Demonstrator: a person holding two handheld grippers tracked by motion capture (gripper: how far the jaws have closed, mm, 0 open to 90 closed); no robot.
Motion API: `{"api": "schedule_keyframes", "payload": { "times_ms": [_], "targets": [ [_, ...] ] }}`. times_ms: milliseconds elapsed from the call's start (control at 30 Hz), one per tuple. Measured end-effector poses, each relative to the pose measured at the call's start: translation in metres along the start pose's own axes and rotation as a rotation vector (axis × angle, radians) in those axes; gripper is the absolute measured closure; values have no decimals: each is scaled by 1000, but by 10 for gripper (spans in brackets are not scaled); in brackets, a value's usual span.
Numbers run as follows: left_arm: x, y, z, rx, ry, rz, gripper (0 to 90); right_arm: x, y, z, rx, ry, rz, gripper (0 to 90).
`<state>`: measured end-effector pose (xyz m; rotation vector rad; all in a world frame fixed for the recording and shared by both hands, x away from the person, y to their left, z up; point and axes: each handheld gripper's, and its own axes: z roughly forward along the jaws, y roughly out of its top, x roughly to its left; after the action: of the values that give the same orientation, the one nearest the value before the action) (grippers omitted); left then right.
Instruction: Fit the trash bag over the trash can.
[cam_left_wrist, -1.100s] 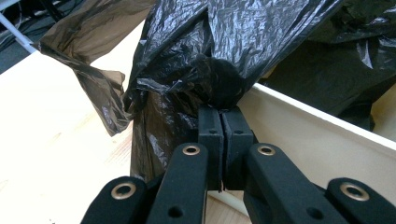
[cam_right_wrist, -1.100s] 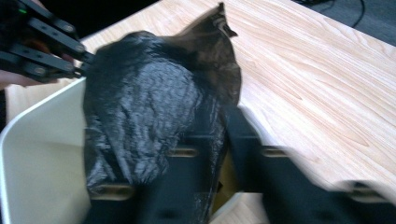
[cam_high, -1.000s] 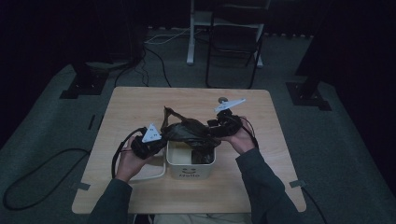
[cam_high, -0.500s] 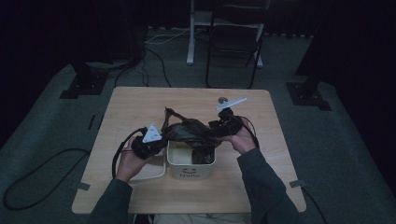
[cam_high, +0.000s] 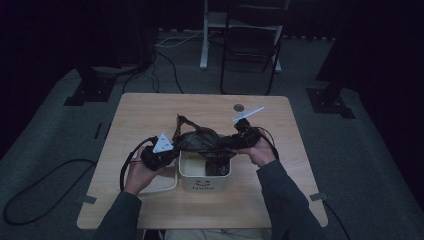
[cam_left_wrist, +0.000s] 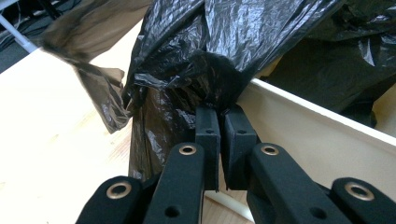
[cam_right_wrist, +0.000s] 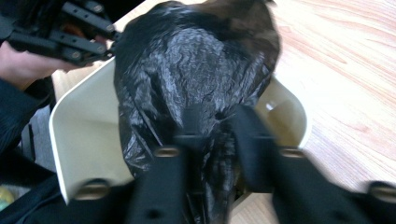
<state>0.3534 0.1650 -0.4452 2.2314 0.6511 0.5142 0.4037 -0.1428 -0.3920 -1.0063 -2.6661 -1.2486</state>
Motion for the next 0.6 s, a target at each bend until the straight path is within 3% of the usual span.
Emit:
{"api": "schedule_keyframes", "payload": {
  "times_ms": [33, 100, 267, 400, 467, 500, 600],
  "targets": [
    [0, 0, 0, 0, -1, 1, 862, 2, 0, 0, 1, 4, -12, 854],
    [0, 0, -1, -7, -3, 0, 861, 7, -2, -4, -4, -9, -42, 899],
    [0, 0, -5, -19, -2, -2, 861, 21, -12, -21, -58, -51, -115, 900],
    [-1, -1, -9, -30, -7, -5, 862, 31, -30, -36, -105, -103, -156, 899],
    [-3, 0, -12, -39, -12, -1, 863, 32, -34, -38, -113, -99, -161, 899],
    [-4, 0, -13, -39, -11, 2, 862, 35, -47, -40, -120, -101, -163, 899],
    [-8, 1, -17, -36, -16, 19, 862, 38, -63, -38, -133, -100, -154, 896]
  ]
}}
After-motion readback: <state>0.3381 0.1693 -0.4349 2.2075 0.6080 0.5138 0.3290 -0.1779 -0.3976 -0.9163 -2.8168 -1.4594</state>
